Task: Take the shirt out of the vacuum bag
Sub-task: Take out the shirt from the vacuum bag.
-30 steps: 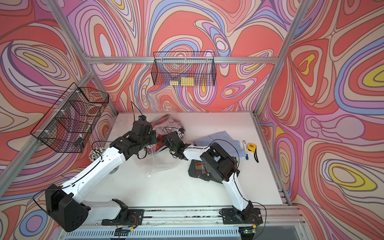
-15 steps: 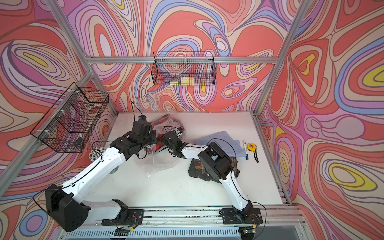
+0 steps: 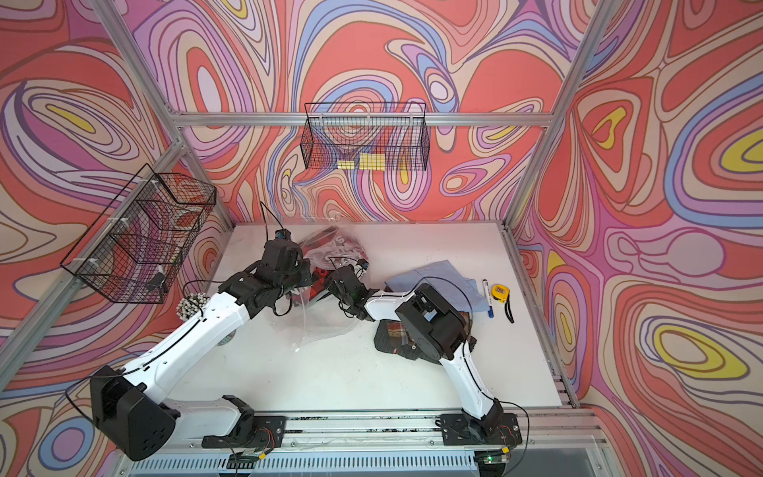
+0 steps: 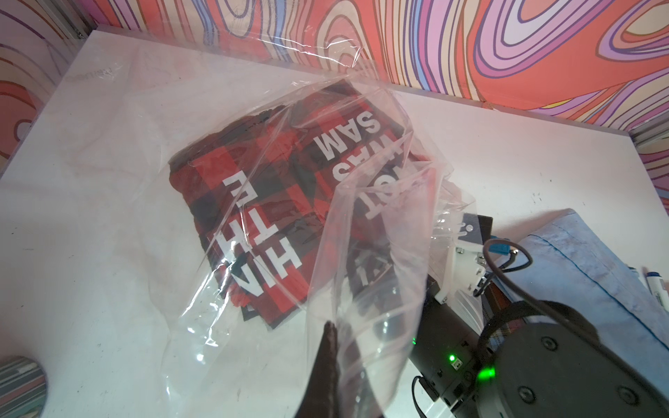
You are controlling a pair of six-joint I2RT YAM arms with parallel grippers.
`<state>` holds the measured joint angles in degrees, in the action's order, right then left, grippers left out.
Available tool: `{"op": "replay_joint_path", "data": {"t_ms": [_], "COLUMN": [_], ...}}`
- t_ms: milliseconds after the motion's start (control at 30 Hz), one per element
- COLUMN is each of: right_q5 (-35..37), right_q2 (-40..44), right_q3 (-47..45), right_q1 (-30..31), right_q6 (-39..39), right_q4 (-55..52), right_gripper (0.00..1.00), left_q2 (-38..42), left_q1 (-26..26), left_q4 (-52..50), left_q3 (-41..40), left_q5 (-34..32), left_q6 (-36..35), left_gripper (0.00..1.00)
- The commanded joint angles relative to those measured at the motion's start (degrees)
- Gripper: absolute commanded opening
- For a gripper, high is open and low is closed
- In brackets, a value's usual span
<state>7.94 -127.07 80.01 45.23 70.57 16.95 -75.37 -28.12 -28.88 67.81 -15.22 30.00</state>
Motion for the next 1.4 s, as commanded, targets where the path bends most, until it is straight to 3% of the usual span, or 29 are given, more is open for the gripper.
{"op": "replay_joint_path", "data": {"t_ms": [0, 333, 967, 1367], "right_q5": [0.5, 0.3, 0.5, 0.5], "right_q2": [0.9, -0.8, 0.3, -1.5], "right_q3": [1.6, 5.6, 1.5, 4.0], "right_q1": [0.0, -0.6, -0.3, -0.4], "right_q6": [-0.5, -1.2, 0.7, 0.6], "right_q4": [-1.6, -3.6, -0.6, -2.2], "right_gripper": [0.69, 0.68, 0.69, 0.68], "left_q2": [0.9, 0.7, 0.8, 0.7], "left_q1": [0.1, 0.1, 0.1, 0.1], "left_q4": [0.3, 0.4, 0.5, 0.5], "left_q3": [-0.6, -0.6, -0.8, -0.8], "left_q5": [-0.8, -0.5, -0.5, -0.5], "left_q6": [-0.8, -0.8, -1.0, -1.0], "left_gripper": [0.0, 0.0, 0.0, 0.0]}}
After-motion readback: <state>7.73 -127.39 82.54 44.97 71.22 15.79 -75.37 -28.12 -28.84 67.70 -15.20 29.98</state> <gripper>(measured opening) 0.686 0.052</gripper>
